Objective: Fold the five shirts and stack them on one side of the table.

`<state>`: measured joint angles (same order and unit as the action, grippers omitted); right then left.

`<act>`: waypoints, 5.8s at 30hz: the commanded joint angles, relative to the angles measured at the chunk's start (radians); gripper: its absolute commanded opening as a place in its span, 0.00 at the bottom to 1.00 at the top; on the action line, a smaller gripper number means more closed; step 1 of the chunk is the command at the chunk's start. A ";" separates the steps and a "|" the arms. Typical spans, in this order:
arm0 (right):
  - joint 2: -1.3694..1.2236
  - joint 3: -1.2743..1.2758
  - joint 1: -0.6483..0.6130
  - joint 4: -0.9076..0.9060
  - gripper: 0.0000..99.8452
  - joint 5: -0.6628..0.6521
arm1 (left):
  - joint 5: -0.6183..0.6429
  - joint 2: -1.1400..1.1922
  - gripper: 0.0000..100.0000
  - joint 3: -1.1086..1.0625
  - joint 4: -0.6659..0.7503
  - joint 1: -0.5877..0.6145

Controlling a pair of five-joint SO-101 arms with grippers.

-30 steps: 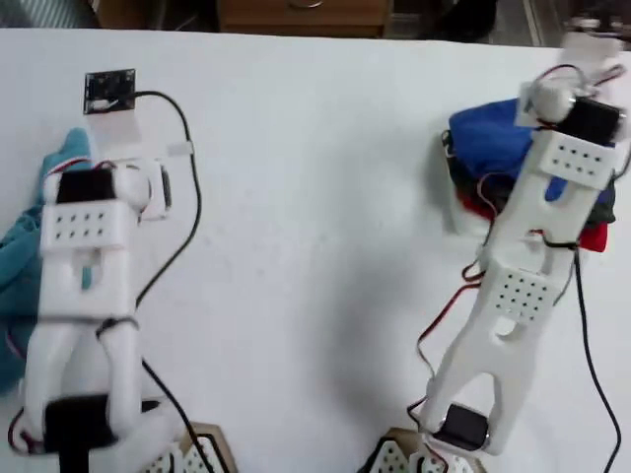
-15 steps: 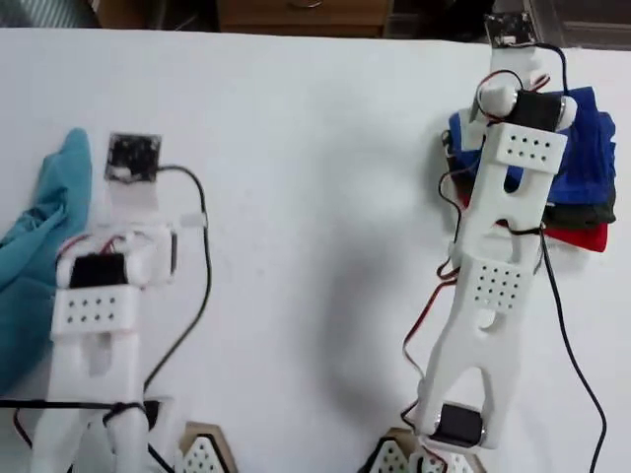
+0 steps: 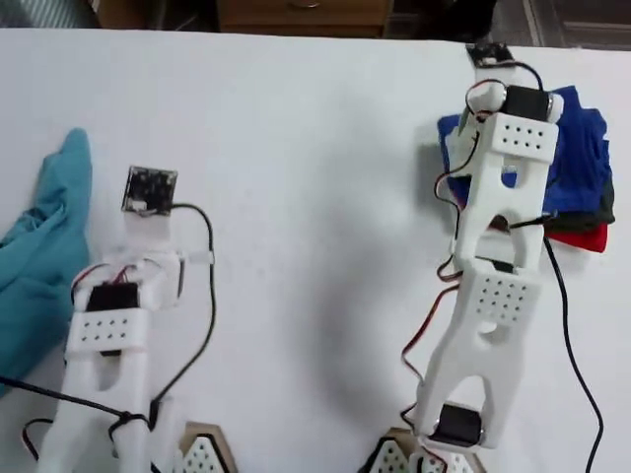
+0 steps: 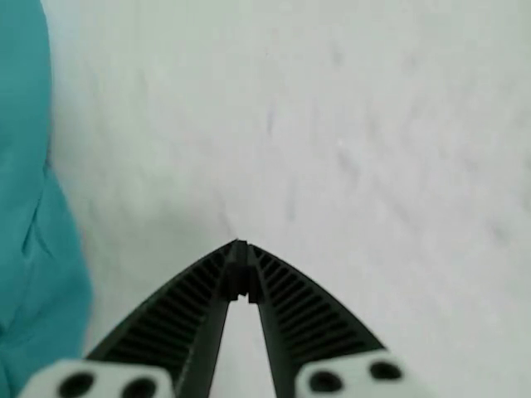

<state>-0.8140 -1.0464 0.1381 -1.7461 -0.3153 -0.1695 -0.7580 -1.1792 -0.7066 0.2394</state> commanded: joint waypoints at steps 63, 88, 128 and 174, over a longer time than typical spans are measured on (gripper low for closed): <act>0.170 0.373 0.315 0.822 0.02 -0.064 | 0.006 -0.025 0.03 -0.165 0.213 -0.095; 0.274 0.106 0.354 0.582 0.02 -0.028 | 0.005 -0.025 0.03 -0.173 0.213 -0.095; -0.251 0.012 0.341 1.253 0.02 0.089 | -0.002 -0.025 0.03 -0.186 0.249 -0.097; -0.326 -0.226 0.329 0.929 0.02 0.238 | -0.048 -0.023 0.03 -0.203 0.255 -0.138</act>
<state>-1.1546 -1.1830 0.4496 -0.7887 -0.0882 -0.2094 -0.7595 -1.3863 -0.4687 0.1120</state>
